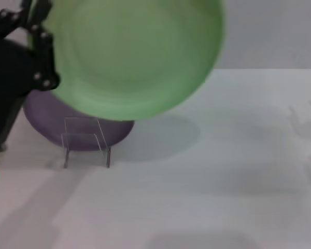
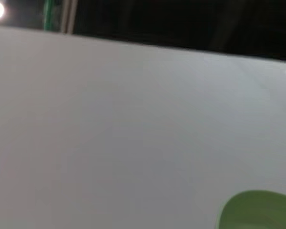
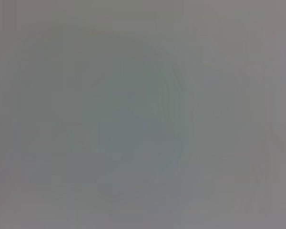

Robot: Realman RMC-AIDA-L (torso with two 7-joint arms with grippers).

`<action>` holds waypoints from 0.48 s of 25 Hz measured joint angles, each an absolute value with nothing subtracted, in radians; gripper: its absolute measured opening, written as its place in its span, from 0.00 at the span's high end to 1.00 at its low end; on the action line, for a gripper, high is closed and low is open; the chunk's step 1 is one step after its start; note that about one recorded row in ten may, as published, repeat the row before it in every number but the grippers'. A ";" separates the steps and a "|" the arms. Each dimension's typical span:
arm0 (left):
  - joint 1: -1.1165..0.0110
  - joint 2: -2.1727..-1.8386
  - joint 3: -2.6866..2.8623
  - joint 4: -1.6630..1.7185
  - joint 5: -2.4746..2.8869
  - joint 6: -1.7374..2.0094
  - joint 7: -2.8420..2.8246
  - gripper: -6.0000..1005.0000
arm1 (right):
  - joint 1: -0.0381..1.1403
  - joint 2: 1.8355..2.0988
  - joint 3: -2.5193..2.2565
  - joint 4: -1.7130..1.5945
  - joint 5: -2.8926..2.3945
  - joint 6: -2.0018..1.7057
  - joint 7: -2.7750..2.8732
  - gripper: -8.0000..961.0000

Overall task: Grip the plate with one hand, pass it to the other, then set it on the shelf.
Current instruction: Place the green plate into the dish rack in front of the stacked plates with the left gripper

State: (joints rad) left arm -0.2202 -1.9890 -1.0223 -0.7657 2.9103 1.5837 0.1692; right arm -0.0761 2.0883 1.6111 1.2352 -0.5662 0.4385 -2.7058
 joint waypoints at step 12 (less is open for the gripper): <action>-0.442 -1.984 -1.075 -0.218 2.898 1.820 0.175 0.95 | -0.047 2.088 1.600 1.170 -0.564 0.533 -2.703 0.39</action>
